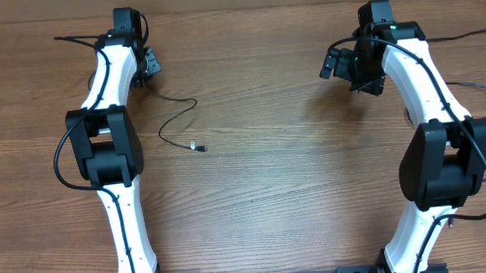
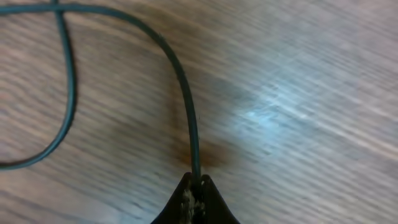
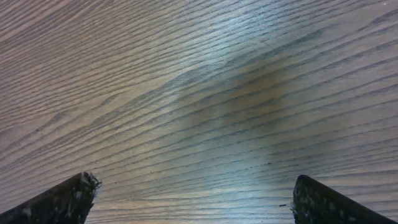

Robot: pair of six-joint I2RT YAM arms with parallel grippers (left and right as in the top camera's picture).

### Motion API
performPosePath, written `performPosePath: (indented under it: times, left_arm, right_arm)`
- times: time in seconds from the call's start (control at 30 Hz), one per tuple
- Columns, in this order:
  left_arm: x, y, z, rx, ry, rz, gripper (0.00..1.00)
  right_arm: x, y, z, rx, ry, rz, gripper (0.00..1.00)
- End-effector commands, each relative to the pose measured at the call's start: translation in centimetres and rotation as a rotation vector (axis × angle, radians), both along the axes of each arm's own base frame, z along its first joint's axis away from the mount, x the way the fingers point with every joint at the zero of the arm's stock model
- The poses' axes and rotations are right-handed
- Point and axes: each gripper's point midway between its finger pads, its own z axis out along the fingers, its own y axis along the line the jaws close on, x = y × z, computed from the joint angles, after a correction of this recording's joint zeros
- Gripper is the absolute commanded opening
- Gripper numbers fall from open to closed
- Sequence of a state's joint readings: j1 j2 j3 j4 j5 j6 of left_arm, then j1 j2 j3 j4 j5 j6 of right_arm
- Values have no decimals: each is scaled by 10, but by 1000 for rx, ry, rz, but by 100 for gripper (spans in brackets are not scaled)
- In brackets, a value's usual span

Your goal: Untangle cables

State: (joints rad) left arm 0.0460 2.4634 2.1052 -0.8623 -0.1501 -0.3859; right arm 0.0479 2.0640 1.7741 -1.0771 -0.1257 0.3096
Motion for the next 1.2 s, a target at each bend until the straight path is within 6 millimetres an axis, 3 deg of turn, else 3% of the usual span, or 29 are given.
performPosePath:
  times: [0.0, 0.1, 0.13, 0.3, 0.4, 0.47, 0.6, 0.7, 0.8, 0.87, 0.97, 1.1, 1.17]
  left_arm:
    - [1, 4, 40, 44, -52, 5, 4]
    - [-3, -7, 78, 33, -93, -15, 4]
    - [-7, -24, 107, 0, -130, -63, 4]
    - [-23, -108, 187, -222, -263, -303, 4]
    - [-36, -149, 224, -303, -329, -390, 4]
    - [-44, -165, 239, -318, -350, -395, 4]
    - [-60, -193, 251, -355, -346, -398, 4]
    - [-71, -205, 245, -400, -293, -347, 4]
    - [-78, -209, 240, -423, -259, -307, 4]
    - [-81, -209, 239, -447, -244, -262, 4]
    - [-83, -211, 238, -532, -217, -115, 4]
    - [-86, -222, 241, -643, -183, -33, 4]
    - [-91, -231, 244, -712, -151, -22, 4]
  right_arm:
    - [2, -2, -2, -7, -1, 4, 100]
    - [2, -2, -2, -7, -1, 4, 100]
    - [2, -2, -2, -7, -1, 4, 100]
    - [12, 5, 2, 32, -44, 10, 100]
    - [7, 29, 7, 168, -29, 49, 100]
    - [2, 43, 12, 255, -11, 68, 100]
    - [-12, 87, 42, 542, -12, 203, 100]
    - [-28, 121, 94, 794, -162, 482, 98]
    - [-50, 133, 142, 905, -328, 684, 100]
    - [-57, 134, 159, 875, -379, 723, 100]
    - [-63, 138, 171, 799, -418, 759, 100]
    - [-69, 153, 169, 738, -420, 805, 100]
    - [-72, 166, 170, 740, -431, 843, 94]
